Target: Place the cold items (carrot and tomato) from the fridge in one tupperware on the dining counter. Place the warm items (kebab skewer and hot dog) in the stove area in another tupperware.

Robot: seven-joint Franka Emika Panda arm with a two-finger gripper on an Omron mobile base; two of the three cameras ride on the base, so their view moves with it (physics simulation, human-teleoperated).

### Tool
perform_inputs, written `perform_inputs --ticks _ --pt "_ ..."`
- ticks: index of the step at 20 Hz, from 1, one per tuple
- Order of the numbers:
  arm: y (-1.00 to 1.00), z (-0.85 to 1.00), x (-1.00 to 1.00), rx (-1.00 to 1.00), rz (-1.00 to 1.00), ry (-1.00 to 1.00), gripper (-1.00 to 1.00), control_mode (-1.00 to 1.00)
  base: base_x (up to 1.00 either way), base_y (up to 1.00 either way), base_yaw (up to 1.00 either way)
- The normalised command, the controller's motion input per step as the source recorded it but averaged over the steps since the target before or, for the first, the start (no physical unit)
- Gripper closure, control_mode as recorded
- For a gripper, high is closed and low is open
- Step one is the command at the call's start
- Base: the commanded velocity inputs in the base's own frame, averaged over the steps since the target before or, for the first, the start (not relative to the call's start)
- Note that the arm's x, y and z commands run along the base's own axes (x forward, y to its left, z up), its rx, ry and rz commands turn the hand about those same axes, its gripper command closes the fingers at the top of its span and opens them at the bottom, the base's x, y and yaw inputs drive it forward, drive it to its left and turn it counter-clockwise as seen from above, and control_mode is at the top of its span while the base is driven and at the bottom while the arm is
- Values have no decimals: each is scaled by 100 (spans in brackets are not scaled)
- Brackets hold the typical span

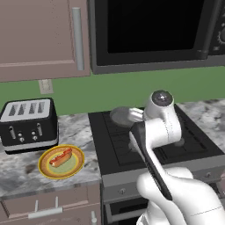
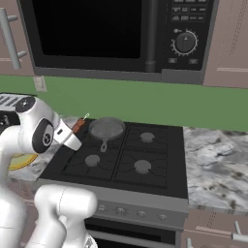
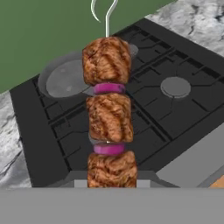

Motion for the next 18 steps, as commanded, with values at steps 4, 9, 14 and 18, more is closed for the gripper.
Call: perform_inputs --ticks 4,9,14,18 --pt "0 61 -75 0 0 -2 100 -100 0 0 0" --pt "0 64 -64 0 0 -6 100 -100 0 0 0" --pt "0 53 -72 0 0 -8 100 -100 0 0 0" --pt "-7 26 -82 0 0 -13 100 -100 0 0 0"
